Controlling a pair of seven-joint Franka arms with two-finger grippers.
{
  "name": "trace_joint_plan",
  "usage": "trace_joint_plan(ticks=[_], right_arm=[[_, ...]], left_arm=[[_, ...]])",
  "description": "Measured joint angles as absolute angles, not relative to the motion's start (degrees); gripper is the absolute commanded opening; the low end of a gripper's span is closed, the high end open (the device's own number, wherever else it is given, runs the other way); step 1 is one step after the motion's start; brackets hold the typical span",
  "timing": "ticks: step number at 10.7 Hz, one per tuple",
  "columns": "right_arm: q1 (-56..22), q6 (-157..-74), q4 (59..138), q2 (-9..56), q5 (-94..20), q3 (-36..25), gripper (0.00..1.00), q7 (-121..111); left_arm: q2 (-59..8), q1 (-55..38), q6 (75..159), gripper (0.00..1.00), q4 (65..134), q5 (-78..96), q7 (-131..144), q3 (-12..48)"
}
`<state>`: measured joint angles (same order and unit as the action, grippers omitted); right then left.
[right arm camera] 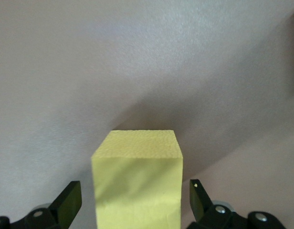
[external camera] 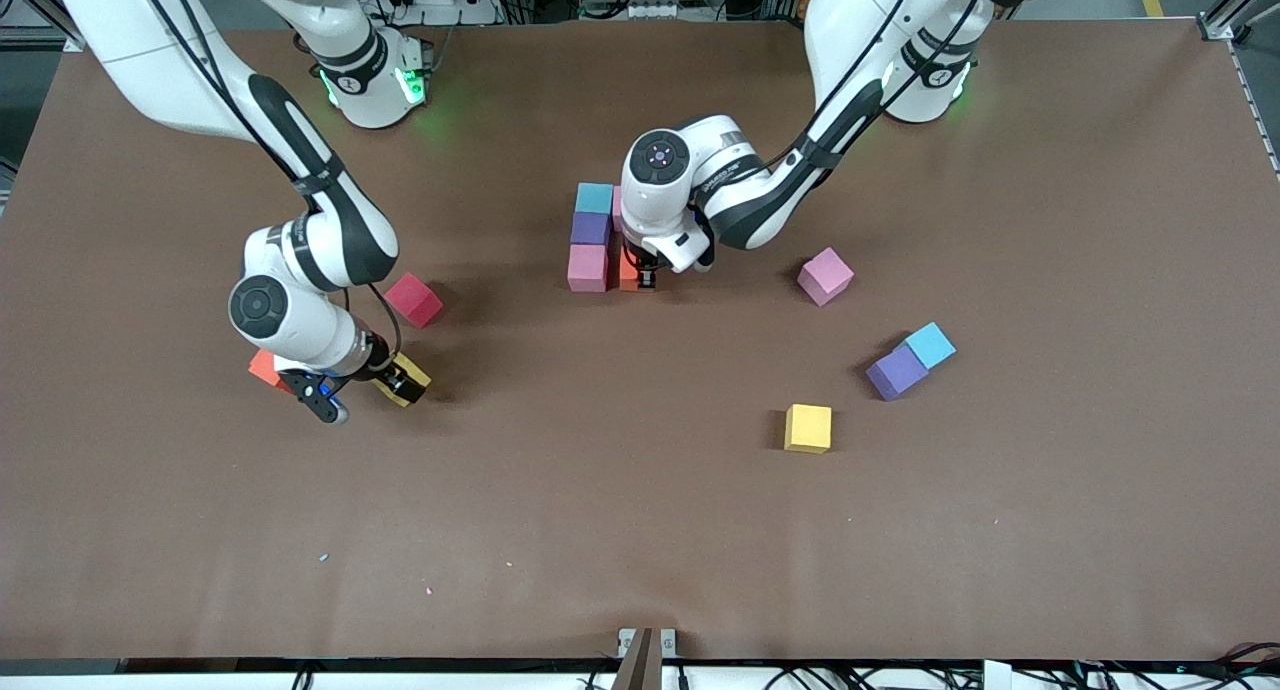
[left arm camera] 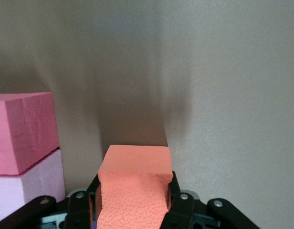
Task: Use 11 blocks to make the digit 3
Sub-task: 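Grasp the yellow cube with the right gripper while the left gripper lowers orange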
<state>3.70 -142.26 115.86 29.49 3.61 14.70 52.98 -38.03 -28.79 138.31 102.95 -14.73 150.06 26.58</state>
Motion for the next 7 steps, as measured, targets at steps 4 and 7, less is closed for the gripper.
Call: trace_joint_plan(ticks=[4, 7], right_arm=[[4.0, -142.3, 115.2, 30.2, 3.7, 13.3, 0.44, 53.0], [3.8, -142.3, 114.6, 30.2, 3.7, 13.2, 0.31, 53.0]], left_arm=[[-39.5, -29.2, 138.3, 0.00, 100.7, -14.7, 150.7, 26.5], [-39.7, -30.3, 138.3, 0.00, 100.6, -14.7, 150.8, 26.5]])
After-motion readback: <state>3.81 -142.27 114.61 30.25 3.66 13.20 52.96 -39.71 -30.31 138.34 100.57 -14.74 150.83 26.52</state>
